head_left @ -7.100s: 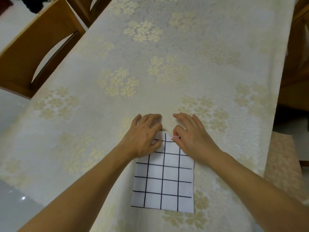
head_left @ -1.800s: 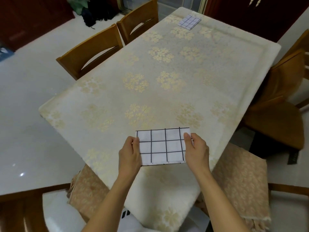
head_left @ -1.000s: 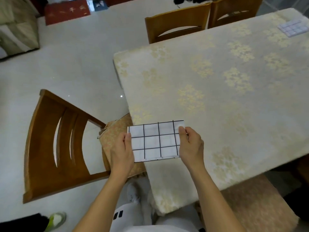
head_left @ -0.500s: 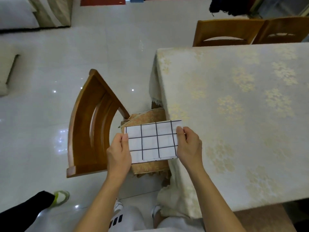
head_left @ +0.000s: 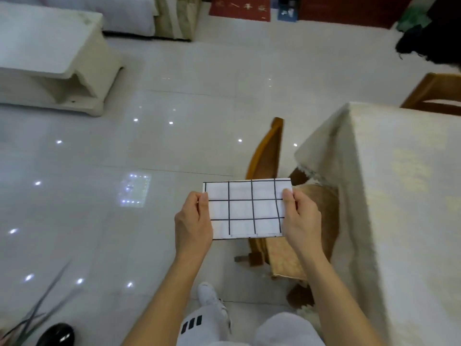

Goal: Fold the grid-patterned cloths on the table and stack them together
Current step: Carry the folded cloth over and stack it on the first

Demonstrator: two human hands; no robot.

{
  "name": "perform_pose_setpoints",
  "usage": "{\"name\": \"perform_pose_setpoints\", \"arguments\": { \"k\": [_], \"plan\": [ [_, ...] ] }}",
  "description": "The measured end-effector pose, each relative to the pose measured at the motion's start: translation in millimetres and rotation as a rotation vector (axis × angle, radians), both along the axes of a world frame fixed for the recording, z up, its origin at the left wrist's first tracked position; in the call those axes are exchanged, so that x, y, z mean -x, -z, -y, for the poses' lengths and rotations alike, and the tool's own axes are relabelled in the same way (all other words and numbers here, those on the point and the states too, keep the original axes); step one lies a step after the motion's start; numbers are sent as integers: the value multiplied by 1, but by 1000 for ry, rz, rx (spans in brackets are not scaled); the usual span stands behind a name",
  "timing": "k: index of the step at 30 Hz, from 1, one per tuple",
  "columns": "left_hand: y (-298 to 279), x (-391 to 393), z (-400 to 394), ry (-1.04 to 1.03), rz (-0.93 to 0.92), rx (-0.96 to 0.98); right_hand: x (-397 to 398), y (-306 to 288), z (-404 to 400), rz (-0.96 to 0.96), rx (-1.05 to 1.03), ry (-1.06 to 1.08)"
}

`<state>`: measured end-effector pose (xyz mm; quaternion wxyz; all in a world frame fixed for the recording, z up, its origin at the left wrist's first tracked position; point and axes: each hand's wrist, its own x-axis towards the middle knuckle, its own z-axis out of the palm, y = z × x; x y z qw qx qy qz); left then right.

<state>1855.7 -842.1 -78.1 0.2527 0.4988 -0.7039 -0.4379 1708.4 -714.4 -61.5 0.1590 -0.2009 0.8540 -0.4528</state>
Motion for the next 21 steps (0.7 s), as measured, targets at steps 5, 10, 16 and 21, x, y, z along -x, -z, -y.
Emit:
{"name": "perform_pose_setpoints", "arguments": {
  "k": [5, 10, 16, 21],
  "plan": [
    [3, -50, 42, -137, 17, -9, -31, 8, 62, 30, 31, -121],
    [8, -89, 74, -227, 35, -23, -56, 18, 114, 13, -24, -218],
    [13, -109, 123, -280, 52, -45, -73, 22, 175, 3, -41, -278],
    [15, -100, 184, -292, 61, -26, -63, 25, 239, 40, -12, -297]
  ]
}}
